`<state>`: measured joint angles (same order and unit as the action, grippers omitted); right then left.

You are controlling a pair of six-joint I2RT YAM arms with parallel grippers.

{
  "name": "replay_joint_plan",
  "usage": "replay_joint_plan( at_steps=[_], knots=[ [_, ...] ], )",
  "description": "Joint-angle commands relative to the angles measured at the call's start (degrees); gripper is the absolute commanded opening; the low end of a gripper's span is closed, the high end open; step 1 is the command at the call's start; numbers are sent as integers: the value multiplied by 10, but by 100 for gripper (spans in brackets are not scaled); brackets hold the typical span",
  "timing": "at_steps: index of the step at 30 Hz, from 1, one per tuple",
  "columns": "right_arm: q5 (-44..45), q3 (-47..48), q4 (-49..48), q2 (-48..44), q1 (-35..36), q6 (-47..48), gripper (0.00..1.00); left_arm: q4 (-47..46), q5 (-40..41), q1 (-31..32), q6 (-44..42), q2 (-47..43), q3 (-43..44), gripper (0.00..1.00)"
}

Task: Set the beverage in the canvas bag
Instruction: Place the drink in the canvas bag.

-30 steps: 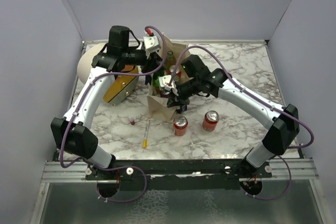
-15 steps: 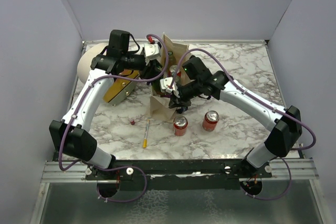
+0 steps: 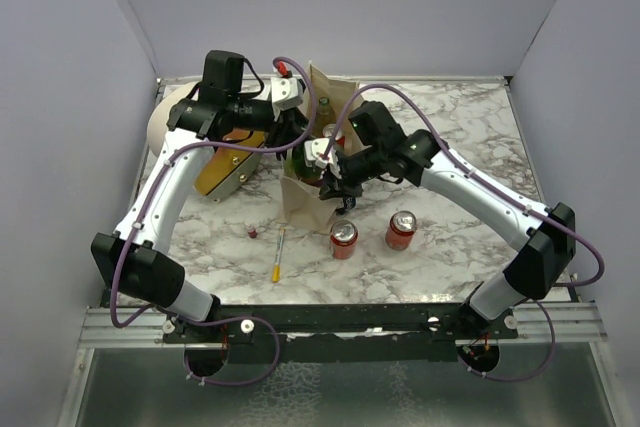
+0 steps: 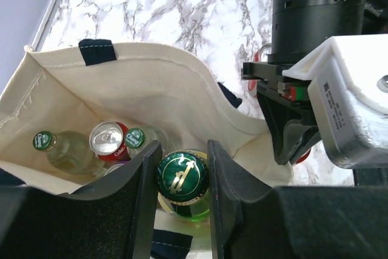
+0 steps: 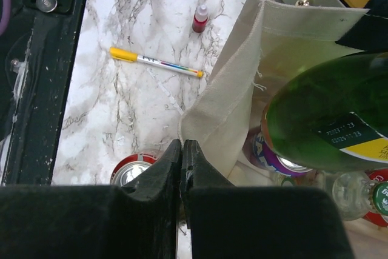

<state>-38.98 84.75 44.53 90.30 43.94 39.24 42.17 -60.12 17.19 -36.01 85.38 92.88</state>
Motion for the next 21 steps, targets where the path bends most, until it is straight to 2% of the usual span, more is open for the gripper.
replay_joint_plan(
  at_steps=[1, 8, 14, 21],
  knots=[
    [7, 18, -7, -9, 2, -7, 3, -26, -70, -4, 15, -22, 39, 0],
    [-7, 29, -30, -12, 1, -28, 3, -10, -64, -4, 7, -32, 23, 0],
    [-9, 36, -36, -13, 1, -48, 1, 46, -56, -5, -55, -29, 19, 0],
    [-7, 42, -34, -13, 2, -51, 1, 68, -55, -5, -71, -32, 13, 0]
  ],
)
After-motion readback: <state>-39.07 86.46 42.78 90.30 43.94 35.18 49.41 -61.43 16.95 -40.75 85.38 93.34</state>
